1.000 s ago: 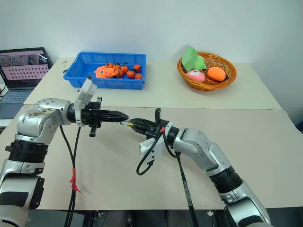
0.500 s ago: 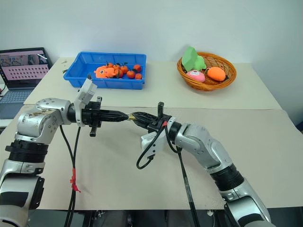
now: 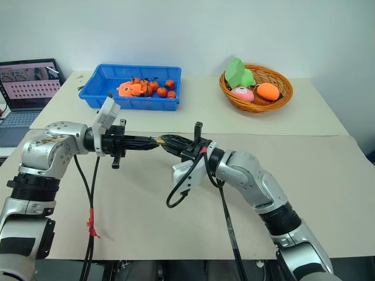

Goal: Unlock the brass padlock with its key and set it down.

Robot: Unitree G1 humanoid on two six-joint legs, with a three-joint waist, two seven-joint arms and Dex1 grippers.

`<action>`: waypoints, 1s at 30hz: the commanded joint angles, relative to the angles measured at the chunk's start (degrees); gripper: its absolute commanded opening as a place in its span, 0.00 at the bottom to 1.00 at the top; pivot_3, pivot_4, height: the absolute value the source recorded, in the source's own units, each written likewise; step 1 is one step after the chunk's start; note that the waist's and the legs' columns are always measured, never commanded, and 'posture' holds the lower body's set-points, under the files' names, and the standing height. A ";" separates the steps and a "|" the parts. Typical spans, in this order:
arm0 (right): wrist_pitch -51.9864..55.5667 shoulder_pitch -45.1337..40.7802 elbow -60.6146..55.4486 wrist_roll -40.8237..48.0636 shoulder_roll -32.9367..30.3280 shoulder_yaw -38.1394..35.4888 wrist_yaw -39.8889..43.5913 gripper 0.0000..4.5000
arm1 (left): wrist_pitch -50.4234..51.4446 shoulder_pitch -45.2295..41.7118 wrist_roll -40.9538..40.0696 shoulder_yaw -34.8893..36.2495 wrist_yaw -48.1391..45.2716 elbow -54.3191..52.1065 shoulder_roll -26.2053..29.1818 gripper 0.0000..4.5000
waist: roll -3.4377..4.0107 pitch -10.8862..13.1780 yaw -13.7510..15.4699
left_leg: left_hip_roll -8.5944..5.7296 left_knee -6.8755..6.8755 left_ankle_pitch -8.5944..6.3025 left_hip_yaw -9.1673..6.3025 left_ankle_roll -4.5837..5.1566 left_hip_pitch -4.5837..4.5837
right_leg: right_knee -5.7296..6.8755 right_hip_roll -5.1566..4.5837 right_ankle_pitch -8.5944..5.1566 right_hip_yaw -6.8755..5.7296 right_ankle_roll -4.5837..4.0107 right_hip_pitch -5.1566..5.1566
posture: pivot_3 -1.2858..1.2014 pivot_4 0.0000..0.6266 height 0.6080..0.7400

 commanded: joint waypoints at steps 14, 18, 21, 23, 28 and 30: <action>1.29 1.59 -3.40 2.38 -0.62 -1.13 1.41 0.04 | -3.15 0.66 1.48 0.24 -0.58 -1.34 1.25 0.00 | 0.00 0.00 0.00 | 0.00 0.00 0.00 0.00 0.00 0.00 | 0.00 0.00 0.00 0.00 0.00 0.00 | 0.52 0.24 1.00; 1.72 1.46 -3.03 2.96 -1.21 -2.63 0.95 0.04 | -8.77 4.02 4.00 0.22 -1.79 -2.35 3.22 0.00 | 0.00 0.00 -0.34 | 0.01 -0.02 0.00 0.01 0.00 0.00 | 0.00 0.00 -0.01 0.00 -0.02 -0.02 | 0.52 0.24 1.00; 0.80 2.36 -1.21 3.14 -2.52 -3.48 -0.04 0.04 | -9.18 5.41 3.67 0.81 -2.12 -4.13 4.03 0.00 | -0.01 0.01 -0.19 | 0.01 -0.02 0.00 0.01 0.00 0.00 | 0.00 -0.01 -0.01 0.00 -0.02 -0.02 | 0.52 0.24 1.00; -1.48 3.88 1.63 1.69 -4.23 -3.16 -1.61 0.04 | -9.48 6.83 3.49 1.38 -2.36 -5.63 4.74 0.00 | -0.02 0.01 0.18 | 0.01 -0.02 0.00 0.01 0.00 0.00 | -0.01 -0.01 -0.01 -0.01 -0.03 0.00 | 0.52 0.24 1.00; -6.66 6.71 4.99 -0.37 -4.65 0.86 -3.29 0.04 | -9.25 9.45 1.69 3.52 -1.38 -10.33 5.19 0.00 | -0.04 0.03 0.20 | 0.00 -0.02 0.00 0.06 0.00 0.00 | -0.06 -0.04 -0.02 0.00 -0.04 -0.02 | 0.52 0.24 1.00; -8.14 7.64 6.23 0.62 -3.65 2.53 -3.04 0.04 | -9.99 11.02 1.55 3.73 -1.75 -12.46 5.89 0.00 | -0.05 0.03 -0.14 | 0.03 -0.03 0.00 0.03 0.00 0.00 | -0.04 -0.01 -0.02 0.00 -0.04 -0.02 | 0.52 0.24 1.00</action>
